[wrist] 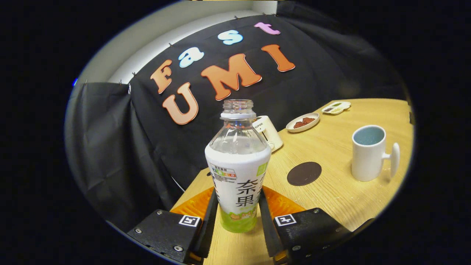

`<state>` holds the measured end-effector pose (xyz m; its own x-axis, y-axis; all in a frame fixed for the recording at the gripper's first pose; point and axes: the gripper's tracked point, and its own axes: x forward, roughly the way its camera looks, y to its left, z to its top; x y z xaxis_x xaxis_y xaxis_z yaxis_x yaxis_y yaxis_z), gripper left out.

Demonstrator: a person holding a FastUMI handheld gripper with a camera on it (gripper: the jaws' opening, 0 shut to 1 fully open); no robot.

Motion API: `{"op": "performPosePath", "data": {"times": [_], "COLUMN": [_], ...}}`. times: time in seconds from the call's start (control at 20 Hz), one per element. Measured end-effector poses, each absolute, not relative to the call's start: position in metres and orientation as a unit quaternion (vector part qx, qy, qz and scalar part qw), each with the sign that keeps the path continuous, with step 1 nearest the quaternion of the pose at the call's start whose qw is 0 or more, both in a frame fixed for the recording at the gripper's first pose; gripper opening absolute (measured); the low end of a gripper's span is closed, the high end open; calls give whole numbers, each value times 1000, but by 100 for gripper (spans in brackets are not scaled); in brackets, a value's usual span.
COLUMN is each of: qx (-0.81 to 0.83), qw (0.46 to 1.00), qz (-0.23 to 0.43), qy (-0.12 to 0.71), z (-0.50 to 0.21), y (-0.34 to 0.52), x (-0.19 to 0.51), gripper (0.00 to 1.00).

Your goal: Take the bottle from table, then pour the juice into the cup, finally place the bottle on the coaster

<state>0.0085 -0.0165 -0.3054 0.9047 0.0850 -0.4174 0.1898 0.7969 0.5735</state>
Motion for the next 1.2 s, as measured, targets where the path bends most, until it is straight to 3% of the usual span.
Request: {"op": "performPosePath", "data": {"times": [1.2], "qx": [685], "qw": [712], "qz": [-124], "qy": [91], "z": [-288], "y": [-98], "x": [35], "gripper": [58]}}
